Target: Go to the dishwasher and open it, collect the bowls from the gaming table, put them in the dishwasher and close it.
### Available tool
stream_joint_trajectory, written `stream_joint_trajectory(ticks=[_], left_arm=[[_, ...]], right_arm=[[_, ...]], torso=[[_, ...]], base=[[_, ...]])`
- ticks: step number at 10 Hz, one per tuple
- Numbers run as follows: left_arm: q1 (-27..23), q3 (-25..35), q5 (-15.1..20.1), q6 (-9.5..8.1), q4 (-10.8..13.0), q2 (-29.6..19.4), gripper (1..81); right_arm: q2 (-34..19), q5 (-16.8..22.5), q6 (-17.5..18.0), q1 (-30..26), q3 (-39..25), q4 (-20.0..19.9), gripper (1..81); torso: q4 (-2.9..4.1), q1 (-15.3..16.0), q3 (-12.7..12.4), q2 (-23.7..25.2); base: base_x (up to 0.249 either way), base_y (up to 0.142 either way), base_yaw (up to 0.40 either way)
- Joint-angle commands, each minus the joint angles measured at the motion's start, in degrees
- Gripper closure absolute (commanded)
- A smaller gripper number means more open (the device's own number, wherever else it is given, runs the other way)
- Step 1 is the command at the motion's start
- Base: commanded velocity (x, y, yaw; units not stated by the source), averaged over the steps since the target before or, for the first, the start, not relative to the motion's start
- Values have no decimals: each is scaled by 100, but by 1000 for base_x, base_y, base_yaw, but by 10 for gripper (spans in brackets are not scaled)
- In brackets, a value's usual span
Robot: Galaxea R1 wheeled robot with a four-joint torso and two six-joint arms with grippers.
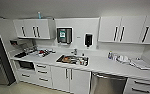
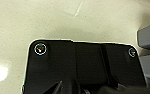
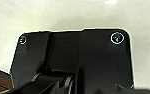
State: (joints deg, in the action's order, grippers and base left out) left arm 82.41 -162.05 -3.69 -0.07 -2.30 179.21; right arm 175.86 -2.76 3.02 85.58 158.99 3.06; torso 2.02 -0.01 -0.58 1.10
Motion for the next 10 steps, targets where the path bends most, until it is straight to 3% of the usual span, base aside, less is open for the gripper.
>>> stream_joint_trajectory(ticks=[1, 10], left_arm=[[-361, 6, 264, 16, -7, 10, 10], [-369, 6, 264, 8, 1, 36, 10]], right_arm=[[22, 250, 14, -326, -27, 19, 10], [30, 258, -12, -344, -27, 36, 10]], torso=[[0, 1, 0, 0], [0, 1, 0, 5]], base=[[138, 0, 0], [137, 0, 0]])
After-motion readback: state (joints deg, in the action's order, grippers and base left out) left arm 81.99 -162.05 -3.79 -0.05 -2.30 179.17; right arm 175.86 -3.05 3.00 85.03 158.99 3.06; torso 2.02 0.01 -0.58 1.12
